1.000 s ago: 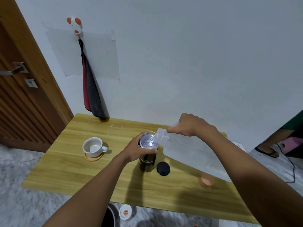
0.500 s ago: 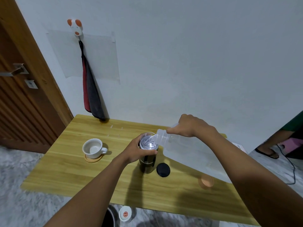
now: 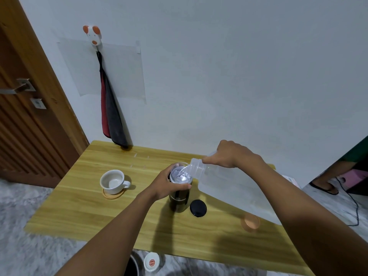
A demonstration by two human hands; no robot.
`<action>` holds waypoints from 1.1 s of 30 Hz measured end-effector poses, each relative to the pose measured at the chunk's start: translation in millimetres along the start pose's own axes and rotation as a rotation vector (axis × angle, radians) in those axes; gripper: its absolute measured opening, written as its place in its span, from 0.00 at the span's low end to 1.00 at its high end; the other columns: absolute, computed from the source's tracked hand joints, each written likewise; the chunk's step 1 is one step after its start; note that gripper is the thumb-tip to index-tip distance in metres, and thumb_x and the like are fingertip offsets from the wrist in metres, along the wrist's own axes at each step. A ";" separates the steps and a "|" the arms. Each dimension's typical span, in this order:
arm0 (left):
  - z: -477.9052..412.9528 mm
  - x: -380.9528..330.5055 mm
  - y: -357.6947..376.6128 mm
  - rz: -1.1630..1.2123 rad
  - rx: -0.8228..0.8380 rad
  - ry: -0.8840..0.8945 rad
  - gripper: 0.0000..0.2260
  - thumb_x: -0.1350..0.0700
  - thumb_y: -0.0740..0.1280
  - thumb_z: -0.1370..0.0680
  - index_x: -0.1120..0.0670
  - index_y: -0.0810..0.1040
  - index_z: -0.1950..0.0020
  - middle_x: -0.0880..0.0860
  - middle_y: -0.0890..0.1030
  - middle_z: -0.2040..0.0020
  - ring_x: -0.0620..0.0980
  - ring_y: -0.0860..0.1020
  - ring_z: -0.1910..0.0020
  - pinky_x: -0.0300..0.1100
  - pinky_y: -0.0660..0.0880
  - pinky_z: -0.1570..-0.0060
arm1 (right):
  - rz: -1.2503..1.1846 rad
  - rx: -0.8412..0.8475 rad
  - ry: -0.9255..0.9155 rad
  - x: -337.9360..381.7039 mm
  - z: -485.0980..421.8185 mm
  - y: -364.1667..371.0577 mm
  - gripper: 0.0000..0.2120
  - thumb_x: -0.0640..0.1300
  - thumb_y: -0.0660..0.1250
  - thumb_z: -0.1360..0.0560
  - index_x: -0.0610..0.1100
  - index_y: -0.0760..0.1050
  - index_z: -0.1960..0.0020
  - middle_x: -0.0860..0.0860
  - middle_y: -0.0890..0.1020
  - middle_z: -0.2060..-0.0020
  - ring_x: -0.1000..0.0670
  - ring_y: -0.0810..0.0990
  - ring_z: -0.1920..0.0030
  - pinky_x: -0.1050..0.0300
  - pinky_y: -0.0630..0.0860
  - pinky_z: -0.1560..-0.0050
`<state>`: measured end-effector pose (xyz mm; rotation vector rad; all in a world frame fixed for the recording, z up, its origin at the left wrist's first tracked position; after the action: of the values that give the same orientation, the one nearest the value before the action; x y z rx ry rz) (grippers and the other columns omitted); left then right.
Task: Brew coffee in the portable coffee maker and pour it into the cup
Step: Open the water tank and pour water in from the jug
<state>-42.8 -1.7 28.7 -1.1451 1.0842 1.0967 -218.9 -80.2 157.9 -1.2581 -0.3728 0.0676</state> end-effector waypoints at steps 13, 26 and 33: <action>0.5 -0.1 0.0 0.000 0.002 -0.002 0.30 0.52 0.84 0.35 0.41 0.78 0.37 0.45 0.84 0.43 0.44 0.82 0.44 0.35 0.78 0.49 | 0.011 0.001 -0.001 0.0 -0.3 0.1 0.28 0.74 0.65 0.39 0.48 0.71 0.62 0.52 0.77 0.64 0.50 0.76 0.64 0.57 0.65 0.68; 1.4 -0.4 -0.5 0.010 -0.016 -0.012 0.31 0.56 0.84 0.35 0.46 0.77 0.34 0.45 0.84 0.42 0.44 0.82 0.44 0.35 0.78 0.49 | -0.072 -0.023 0.029 -10.4 4.8 5.8 0.27 0.71 0.64 0.41 0.46 0.66 0.67 0.52 0.71 0.70 0.50 0.70 0.70 0.57 0.63 0.70; 1.4 -7.6 -2.0 0.017 -0.020 -0.008 0.30 0.56 0.85 0.37 0.45 0.79 0.39 0.44 0.84 0.45 0.44 0.83 0.46 0.36 0.78 0.51 | -0.195 -0.071 0.038 -28.9 8.5 9.2 0.26 0.68 0.66 0.41 0.47 0.61 0.71 0.55 0.64 0.78 0.51 0.64 0.76 0.57 0.61 0.71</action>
<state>-41.7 -1.1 36.6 -1.1484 1.0810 1.1259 -247.3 -76.8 144.5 -1.2854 -0.4666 -0.1369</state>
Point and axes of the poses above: each hand's wrist, its own z-axis away from the middle knuckle, its own y-axis out of the palm, x = y × z, the point moved 10 cm from there along -z, towards the middle knuckle
